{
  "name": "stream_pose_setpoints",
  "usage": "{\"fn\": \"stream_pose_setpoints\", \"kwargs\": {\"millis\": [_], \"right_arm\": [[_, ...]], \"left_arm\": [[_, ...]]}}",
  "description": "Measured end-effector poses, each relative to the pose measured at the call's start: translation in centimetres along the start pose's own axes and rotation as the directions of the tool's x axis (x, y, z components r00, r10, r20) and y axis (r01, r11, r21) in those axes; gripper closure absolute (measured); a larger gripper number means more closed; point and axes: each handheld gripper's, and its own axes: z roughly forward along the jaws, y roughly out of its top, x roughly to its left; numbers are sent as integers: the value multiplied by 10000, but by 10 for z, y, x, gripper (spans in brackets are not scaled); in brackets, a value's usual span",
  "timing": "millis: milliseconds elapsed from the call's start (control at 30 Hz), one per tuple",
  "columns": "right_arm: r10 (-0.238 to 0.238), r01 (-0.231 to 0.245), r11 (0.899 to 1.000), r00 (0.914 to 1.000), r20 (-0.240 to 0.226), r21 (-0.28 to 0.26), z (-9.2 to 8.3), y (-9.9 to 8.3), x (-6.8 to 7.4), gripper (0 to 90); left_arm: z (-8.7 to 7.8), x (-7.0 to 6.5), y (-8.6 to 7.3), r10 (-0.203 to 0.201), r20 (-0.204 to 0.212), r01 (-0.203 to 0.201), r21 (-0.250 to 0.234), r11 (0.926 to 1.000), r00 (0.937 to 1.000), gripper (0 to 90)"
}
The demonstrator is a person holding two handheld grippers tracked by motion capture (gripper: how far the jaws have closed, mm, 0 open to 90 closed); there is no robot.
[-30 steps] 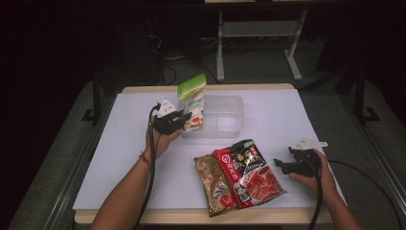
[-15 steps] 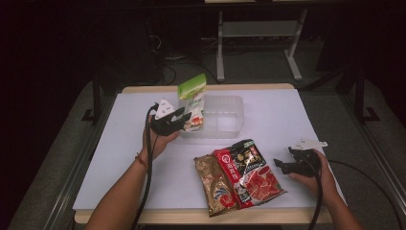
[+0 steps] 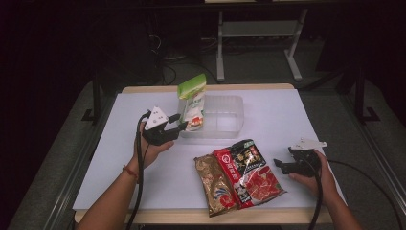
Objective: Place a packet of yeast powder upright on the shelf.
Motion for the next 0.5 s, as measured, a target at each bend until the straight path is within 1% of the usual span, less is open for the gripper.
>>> {"fn": "stream_pose_setpoints", "kwargs": {"millis": [100,167,233,267,300,333,400,433,467,500], "right_arm": [[-1,1,10000,10000,7,2,0,0,0,224],[-2,2,10000,10000,11,7,0,0,0,224],[4,-4,10000,10000,13,8,0,0,0,224],[0,0,10000,10000,16,8,0,0,0,224],[0,0,10000,10000,16,8,0,0,0,224],[-7,7,10000,10000,20,5,0,0,0,224],[-5,5,10000,10000,21,11,0,0,0,224],[-8,8,10000,10000,23,11,0,0,0,224],[-8,8,10000,10000,23,11,0,0,0,224],[-6,6,10000,10000,22,14,0,0,0,224]], "left_arm": [[-9,-3,-4,-318,342,319,-42,9995,9989,541],[-14,-6,-8,-243,428,243,4,9997,9988,528],[-18,-9,-12,-181,631,174,125,9998,9978,518],[-20,-11,-15,-223,689,212,159,9996,9974,494],[-22,-12,-17,-252,759,235,223,9995,9968,494],[-25,-14,-21,-322,918,293,325,9990,9953,478],[-26,-15,-23,-321,955,283,400,9988,9949,467],[-26,-16,-25,-395,1069,349,451,9984,9935,439],[-27,-17,-27,-500,1245,437,532,9976,9910,439],[-27,-19,-30,-610,1391,528,619,9967,9884,405]]}}
